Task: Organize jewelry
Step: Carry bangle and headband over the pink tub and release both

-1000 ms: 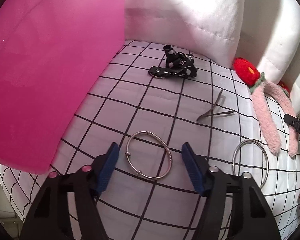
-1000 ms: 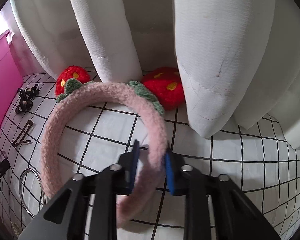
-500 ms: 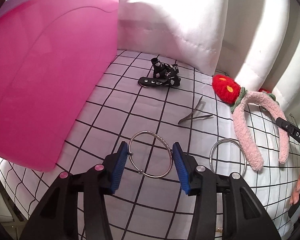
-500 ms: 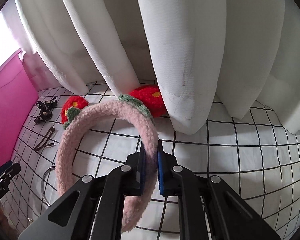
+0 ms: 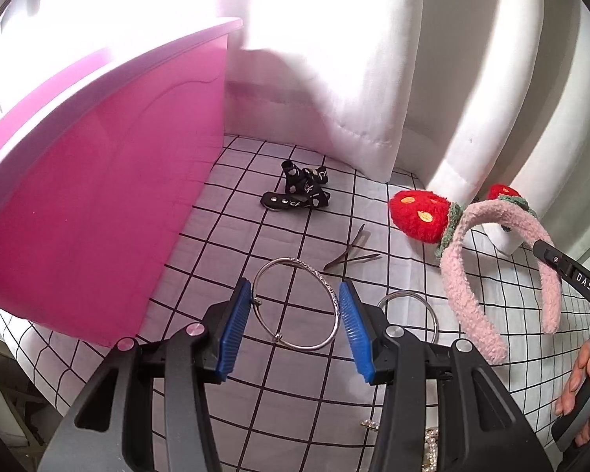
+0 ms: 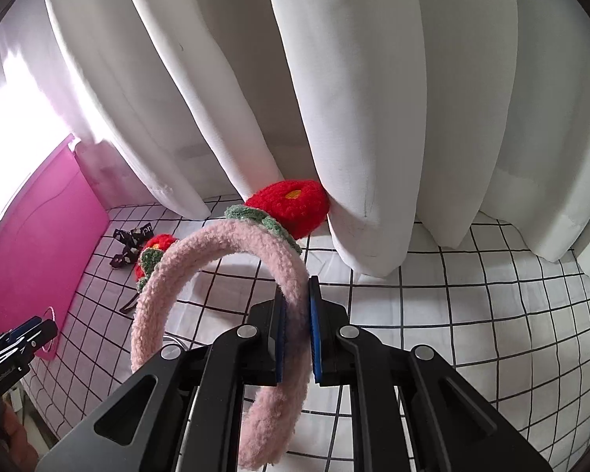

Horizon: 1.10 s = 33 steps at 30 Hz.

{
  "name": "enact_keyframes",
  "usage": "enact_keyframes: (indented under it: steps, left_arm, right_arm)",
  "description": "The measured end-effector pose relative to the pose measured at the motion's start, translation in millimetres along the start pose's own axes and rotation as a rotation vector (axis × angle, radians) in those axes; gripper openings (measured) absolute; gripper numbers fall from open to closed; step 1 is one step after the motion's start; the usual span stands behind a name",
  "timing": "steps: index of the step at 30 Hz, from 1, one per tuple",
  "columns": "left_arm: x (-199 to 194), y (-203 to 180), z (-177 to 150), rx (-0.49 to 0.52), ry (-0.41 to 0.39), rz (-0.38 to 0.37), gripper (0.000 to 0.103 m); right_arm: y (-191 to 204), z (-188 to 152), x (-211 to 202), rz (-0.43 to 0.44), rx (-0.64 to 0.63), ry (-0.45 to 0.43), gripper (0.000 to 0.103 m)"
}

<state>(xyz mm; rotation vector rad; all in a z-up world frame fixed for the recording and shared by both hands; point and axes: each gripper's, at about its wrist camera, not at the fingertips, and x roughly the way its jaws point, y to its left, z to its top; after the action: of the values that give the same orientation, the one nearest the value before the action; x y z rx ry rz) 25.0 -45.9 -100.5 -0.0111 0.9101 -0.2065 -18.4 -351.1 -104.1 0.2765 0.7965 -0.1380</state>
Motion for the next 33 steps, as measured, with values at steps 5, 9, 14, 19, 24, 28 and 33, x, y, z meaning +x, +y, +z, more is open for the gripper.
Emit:
enact_keyframes:
  steps: [5, 9, 14, 19, 24, 28, 33]
  left_arm:
    - [-20.9, 0.7, 9.8, 0.015, -0.024, -0.010, 0.045]
    - [-41.8, 0.3, 19.2, 0.035, -0.055, -0.027, 0.045]
    - [-75.4, 3.1, 37.9, 0.050, -0.115, -0.055, 0.045]
    - [-113.1, 16.8, 61.1, 0.047, -0.199, -0.070, 0.045]
    - [-139.2, 47.1, 82.2, 0.026, -0.270, -0.047, 0.045]
    - [-152.0, 82.3, 93.4, 0.001, -0.306, 0.001, 0.045]
    - [-157.4, 132.1, 99.3, -0.042, -0.312, 0.072, 0.045]
  right_arm:
    - [7.6, 7.9, -25.5, 0.012, 0.007, -0.035, 0.010]
    - [25.5, 14.5, -37.7, 0.023, 0.005, -0.067, 0.010]
    - [45.7, 29.3, -65.0, 0.046, -0.003, -0.124, 0.010]
    - [76.7, 48.6, -92.2, 0.079, -0.028, -0.190, 0.010]
    - [119.3, 68.4, -108.8, 0.133, -0.070, -0.247, 0.010]
    - [162.5, 82.9, -107.9, 0.190, -0.114, -0.263, 0.010]
    - [222.6, 95.5, -96.4, 0.255, -0.187, -0.257, 0.010]
